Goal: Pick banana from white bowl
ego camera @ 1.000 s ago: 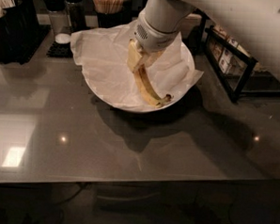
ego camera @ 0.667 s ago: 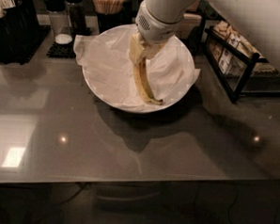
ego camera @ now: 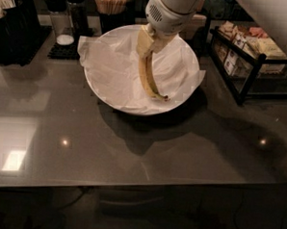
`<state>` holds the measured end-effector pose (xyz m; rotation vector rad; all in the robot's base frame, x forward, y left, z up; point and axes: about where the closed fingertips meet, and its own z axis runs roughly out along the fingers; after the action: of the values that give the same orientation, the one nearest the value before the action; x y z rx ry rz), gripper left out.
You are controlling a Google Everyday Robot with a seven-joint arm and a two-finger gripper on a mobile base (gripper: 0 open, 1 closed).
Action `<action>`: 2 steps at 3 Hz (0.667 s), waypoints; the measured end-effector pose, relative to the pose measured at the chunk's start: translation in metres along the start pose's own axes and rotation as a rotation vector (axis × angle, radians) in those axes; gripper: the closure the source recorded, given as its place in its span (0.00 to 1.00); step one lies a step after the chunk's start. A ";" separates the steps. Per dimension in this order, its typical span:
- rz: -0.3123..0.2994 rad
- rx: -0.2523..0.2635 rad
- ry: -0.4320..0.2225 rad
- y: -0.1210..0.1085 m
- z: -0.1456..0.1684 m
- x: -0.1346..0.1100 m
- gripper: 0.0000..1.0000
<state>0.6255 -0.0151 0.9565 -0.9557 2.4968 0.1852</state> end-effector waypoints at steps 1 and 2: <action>-0.008 -0.097 -0.085 -0.002 -0.003 0.007 1.00; -0.023 -0.211 -0.227 -0.011 -0.015 0.016 1.00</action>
Offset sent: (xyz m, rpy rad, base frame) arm -0.0319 -0.0383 0.0339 0.5783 -0.0848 0.2557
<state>0.6163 -0.0373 0.9626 -0.9857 2.2885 0.5285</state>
